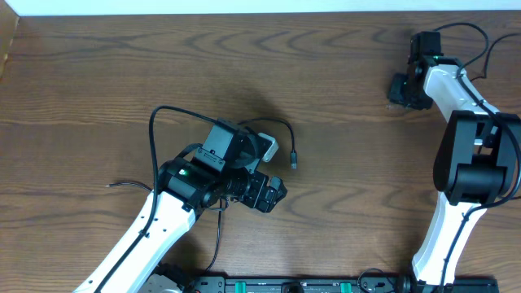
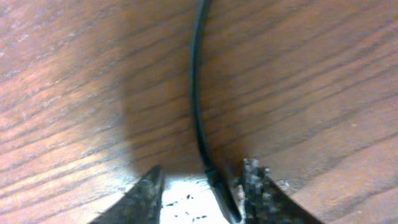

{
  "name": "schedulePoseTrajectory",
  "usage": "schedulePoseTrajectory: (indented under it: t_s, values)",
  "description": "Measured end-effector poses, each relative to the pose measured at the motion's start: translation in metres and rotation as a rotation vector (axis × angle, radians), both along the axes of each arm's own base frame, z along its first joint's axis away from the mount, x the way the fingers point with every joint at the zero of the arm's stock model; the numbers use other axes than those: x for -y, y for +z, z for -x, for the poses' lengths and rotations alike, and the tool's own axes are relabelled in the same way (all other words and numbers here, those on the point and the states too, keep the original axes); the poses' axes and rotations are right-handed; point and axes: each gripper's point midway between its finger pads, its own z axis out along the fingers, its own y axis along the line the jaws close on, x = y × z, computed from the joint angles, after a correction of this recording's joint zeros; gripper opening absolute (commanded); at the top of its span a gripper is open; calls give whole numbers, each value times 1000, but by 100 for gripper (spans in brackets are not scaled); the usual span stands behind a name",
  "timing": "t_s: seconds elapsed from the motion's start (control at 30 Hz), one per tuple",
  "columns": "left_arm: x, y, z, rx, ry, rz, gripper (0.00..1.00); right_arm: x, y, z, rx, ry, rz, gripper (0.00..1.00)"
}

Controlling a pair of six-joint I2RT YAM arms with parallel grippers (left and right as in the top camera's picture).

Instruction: Untangle cables

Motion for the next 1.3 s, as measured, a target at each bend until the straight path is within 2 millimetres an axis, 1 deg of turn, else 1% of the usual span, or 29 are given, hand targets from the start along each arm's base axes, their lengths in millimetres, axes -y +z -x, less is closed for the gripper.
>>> schedulePoseTrajectory:
  t_s: [0.1, 0.23, 0.33, 0.4, 0.47, 0.53, 0.57, 0.6, 0.7, 0.77, 0.8, 0.9, 1.0, 1.07, 1.1, 1.17, 1.23, 1.27, 1.3]
  values:
    - [0, 0, 0, 0, 0, 0, 90, 3, -1, 0, -6, -11, 1, 1]
    - [0, 0, 0, 0, 0, 0, 90, 1, 0, 1, -17, -14, -20, 1]
    - [0, 0, 0, 0, 0, 0, 90, 1, 1, 8, -53, -18, -43, 1]
    - [0, 0, 0, -1, 0, 0, 90, 3, 2, 18, -98, -26, -63, 1]
    - [0, 0, 0, 0, 0, 0, 90, 8, 3, 37, -179, -38, -78, 1]
    - [0, 0, 0, -1, 0, 0, 90, 19, 9, 52, -242, -55, -87, 1]
    - [0, 0, 0, 0, 0, 0, 90, 26, 14, 55, -257, -63, -87, 1]
    - [0, 0, 0, -1, 0, 0, 90, 35, 21, 57, -265, -74, -83, 1]
    - [0, 0, 1, -4, 0, -2, 90, 69, 53, 55, -241, -106, -46, 1]
    - [-1, -1, 2, -10, 0, -6, 90, 98, 85, 55, -196, -139, -10, 1]
    - [-2, -2, 3, -15, 0, -9, 90, 108, 98, 54, -169, -153, 4, 1]
    - [-3, -3, 6, -26, 0, -15, 90, 151, 149, 59, -51, -239, 49, 1]
    - [-3, -3, 5, -26, 0, -15, 90, 197, 193, 75, 59, -357, 91, 1]
    - [-3, -3, 5, -26, 0, -15, 90, 223, 210, 88, 109, -442, 109, 1]
    - [-3, -3, 5, -26, 0, -15, 90, 237, 215, 95, 128, -487, 114, 1]
    - [-3, -3, 5, -26, 0, -15, 91, 261, 218, 111, 146, -572, 111, 1]
    - [-3, -3, 5, -26, 0, -15, 90, 278, 216, 124, 157, -636, 86, 2]
    - [-3, -3, 5, -26, 0, -15, 90, 286, 215, 130, 168, -666, 68, 17]
    - [-3, -3, 5, -26, 0, -15, 90, 294, 215, 135, 182, -699, 51, 53]
